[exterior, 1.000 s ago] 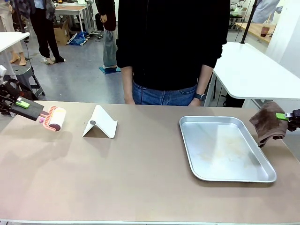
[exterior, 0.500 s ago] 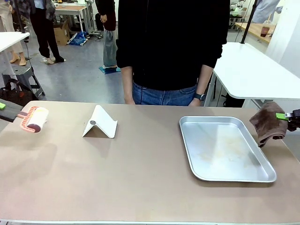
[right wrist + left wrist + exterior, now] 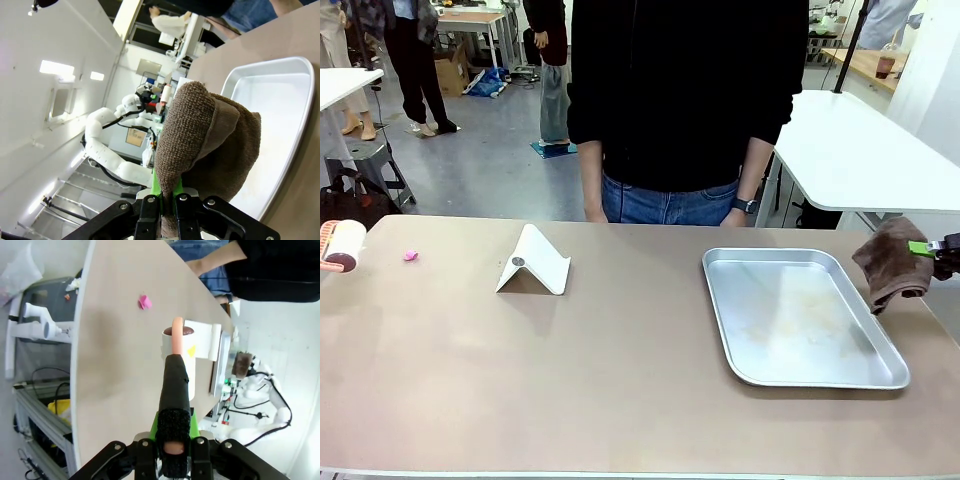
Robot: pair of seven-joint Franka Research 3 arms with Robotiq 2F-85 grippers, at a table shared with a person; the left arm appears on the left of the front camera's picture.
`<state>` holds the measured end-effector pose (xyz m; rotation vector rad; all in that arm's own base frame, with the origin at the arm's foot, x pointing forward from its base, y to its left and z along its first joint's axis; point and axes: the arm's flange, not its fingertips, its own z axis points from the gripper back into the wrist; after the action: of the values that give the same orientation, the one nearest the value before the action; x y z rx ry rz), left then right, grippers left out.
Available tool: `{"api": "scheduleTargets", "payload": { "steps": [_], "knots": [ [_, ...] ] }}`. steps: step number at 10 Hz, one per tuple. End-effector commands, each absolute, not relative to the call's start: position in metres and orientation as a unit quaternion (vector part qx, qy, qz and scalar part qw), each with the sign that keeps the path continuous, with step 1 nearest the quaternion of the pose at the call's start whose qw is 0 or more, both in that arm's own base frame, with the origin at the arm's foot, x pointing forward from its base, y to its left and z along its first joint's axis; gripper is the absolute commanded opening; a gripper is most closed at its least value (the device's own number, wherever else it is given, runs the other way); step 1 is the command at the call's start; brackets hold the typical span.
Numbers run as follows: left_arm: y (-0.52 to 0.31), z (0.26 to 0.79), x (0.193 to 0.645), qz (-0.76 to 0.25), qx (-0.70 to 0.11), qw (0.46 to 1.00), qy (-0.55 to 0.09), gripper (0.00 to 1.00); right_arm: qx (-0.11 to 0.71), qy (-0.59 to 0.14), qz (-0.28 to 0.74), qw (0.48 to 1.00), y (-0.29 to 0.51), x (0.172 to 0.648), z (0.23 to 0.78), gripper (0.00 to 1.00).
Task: Clean the surface of the table.
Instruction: Clean the area not pointed to by the person.
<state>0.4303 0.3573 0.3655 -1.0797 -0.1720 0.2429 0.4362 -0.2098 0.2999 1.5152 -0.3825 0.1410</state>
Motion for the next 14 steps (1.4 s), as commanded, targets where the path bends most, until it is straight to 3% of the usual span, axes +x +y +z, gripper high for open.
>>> {"api": "scheduleTargets", "payload": {
  "steps": [1,7,14],
  "knots": [
    [0.362,0.367,0.439,0.123,-0.532,0.833,-0.087,0.22,0.687,-0.173,0.066,0.703,-0.210,0.435,0.303,0.09],
    [0.361,0.366,0.445,0.147,-0.521,0.835,-0.097,0.22,0.687,-0.173,0.066,0.703,-0.210,0.435,0.303,0.09],
    [0.311,0.370,0.535,0.166,-0.404,0.899,-0.042,0.22,0.687,-0.173,0.066,0.703,-0.210,0.435,0.303,0.09]
  ]
}}
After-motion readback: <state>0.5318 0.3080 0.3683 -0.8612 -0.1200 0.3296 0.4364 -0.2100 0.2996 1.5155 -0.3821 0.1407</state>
